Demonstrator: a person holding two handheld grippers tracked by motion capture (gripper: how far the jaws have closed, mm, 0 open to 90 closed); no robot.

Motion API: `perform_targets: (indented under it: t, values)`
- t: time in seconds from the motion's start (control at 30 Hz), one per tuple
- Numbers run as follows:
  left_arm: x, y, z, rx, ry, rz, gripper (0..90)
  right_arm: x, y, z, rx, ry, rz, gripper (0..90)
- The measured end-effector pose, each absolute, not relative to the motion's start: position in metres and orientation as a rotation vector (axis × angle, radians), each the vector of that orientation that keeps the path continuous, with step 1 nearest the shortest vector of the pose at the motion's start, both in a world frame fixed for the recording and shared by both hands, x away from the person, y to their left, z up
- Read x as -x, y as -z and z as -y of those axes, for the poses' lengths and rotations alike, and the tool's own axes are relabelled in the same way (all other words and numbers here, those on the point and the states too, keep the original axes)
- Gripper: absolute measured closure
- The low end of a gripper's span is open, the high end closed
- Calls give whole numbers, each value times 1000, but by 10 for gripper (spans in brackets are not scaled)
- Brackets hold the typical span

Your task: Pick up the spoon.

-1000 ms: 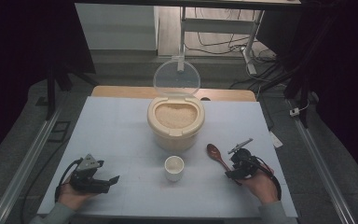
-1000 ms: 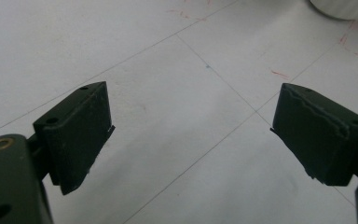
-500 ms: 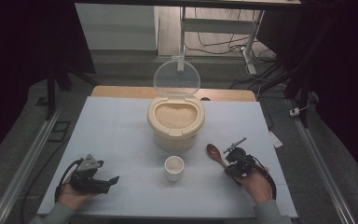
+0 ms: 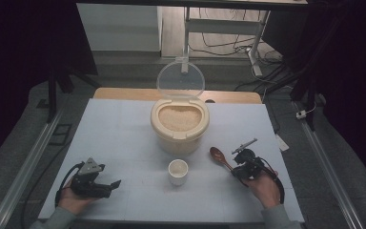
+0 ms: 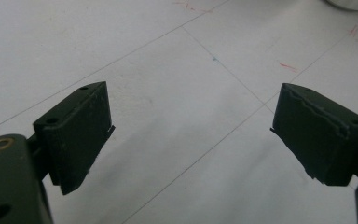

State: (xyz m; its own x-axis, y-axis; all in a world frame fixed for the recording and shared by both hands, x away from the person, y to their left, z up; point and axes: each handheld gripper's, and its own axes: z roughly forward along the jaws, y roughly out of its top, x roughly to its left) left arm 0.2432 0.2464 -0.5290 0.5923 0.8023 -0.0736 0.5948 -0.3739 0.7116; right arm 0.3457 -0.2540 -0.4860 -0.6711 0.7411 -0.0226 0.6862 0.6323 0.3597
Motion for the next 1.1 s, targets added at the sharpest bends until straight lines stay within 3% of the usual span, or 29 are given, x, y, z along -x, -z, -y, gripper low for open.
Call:
perform_targets:
  t: [0.47, 1.1]
  values:
    - [-244, 530, -247, -2111, -373, -1104, 114, -338, 459, 274, -1128, -754, -2631, 795]
    - [-244, 530, -247, -2110, -376, -1105, 114, -326, 434, 269, -998, -975, -2660, 795]
